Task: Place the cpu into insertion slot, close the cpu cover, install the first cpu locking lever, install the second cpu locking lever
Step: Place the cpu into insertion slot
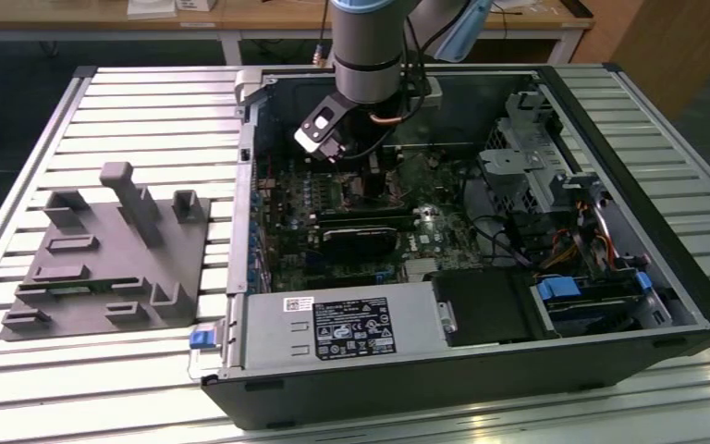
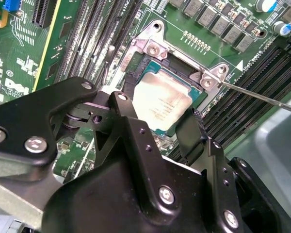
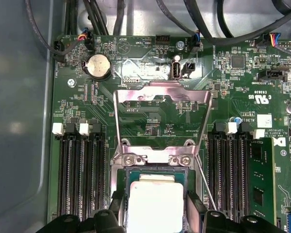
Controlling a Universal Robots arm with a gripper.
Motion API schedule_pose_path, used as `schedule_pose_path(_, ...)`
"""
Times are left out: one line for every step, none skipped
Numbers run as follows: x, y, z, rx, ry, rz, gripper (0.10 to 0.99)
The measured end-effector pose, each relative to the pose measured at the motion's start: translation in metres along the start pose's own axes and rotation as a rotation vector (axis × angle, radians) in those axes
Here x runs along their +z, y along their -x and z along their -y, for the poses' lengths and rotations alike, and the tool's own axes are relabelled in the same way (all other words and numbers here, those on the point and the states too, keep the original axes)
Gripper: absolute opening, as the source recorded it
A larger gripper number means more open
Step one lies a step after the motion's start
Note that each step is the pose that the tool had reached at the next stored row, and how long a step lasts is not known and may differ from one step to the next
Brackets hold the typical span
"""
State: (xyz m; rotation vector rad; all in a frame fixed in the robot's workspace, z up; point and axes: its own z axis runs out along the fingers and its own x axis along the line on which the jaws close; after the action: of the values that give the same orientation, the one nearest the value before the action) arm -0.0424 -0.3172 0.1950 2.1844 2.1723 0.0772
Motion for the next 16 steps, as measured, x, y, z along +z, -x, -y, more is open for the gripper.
schedule_pose_path(-0.0011,0.0000,-0.0001,0.000,0.000,0.0000,0.616)
schedule_pose_path(-0.0021,0.0000,-0.0002,0.000,0.000,0.0000,0.616)
schedule_pose_path(-0.0031,0.0000,-0.0003,0.000,0.000,0.0000,0.616)
schedule_pose_path(-0.0038,0.0000,-0.0003,0.000,0.000,0.0000,0.616)
schedule_pose_path(-0.0041,0.0000,-0.0004,0.000,0.000,-0.0002,0.616)
schedule_pose_path(-0.0041,0.0000,-0.0004,0.000,0.000,-0.0003,0.616)
schedule_pose_path(-0.0041,0.0000,-0.0004,0.000,0.000,-0.0003,0.616)
schedule_pose_path(-0.0041,0.0000,-0.0004,0.000,0.000,-0.0003,0.616)
schedule_pose_path(-0.0042,0.0000,-0.0004,0.000,0.000,-0.0003,0.616)
schedule_pose_path(-0.0042,0.0000,-0.0004,0.000,0.000,-0.0002,0.616)
schedule_pose_path(-0.0042,0.0000,-0.0004,0.000,0.000,-0.0001,0.616)
schedule_pose_path(-0.0042,0.0000,-0.0004,0.000,0.000,-0.0001,0.616)
schedule_pose_path(-0.0042,0.0000,-0.0004,0.000,0.000,-0.0001,0.616)
schedule_pose_path(-0.0043,0.0000,-0.0004,0.000,0.000,-0.0001,0.616)
schedule_pose_path(-0.0043,0.0000,-0.0004,0.000,0.000,-0.0001,0.600)
schedule_pose_path(-0.0043,0.0000,-0.0004,0.000,0.000,-0.0001,0.537)
